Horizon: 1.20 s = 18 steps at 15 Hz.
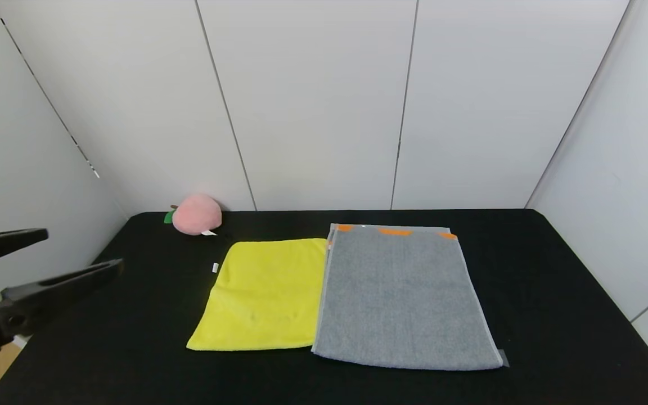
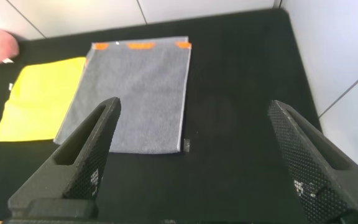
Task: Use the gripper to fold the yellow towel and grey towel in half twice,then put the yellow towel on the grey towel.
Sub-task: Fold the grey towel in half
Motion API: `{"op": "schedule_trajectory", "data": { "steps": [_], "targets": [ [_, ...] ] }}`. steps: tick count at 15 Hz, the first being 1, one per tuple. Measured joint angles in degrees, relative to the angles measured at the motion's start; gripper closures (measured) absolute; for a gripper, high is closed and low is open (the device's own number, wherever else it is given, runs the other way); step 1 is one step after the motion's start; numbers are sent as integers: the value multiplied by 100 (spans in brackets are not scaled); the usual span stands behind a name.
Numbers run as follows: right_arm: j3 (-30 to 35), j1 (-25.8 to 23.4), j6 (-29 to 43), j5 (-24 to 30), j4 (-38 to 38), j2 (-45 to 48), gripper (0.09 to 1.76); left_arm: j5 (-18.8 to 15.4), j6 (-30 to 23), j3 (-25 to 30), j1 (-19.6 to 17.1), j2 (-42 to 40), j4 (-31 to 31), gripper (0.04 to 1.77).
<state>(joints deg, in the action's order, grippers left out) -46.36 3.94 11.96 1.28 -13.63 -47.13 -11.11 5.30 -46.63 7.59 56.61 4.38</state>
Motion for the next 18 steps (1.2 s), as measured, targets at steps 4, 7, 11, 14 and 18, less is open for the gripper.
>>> {"op": "schedule_trajectory", "data": {
  "steps": [4, 7, 11, 14, 18],
  "targets": [
    [-586, -17, 27, 39, -27, -1237, 14, 534, -588, -530, 627, 1262, -583, 5],
    [-901, -33, 24, 49, -29, -2078, 14, 922, -987, -684, 1175, 2050, -955, 5],
    [-1067, -89, 16, 52, 28, -3005, 14, 996, -1250, -712, 1742, 2927, -1025, 5],
    [-1119, -177, 11, 156, 30, -3460, 14, 952, -1438, -723, 1910, 3458, -1119, 5],
    [-1122, -306, 11, 624, 26, -3864, 14, 944, -1669, -662, 2076, 4085, -1638, 5]
  ]
}}
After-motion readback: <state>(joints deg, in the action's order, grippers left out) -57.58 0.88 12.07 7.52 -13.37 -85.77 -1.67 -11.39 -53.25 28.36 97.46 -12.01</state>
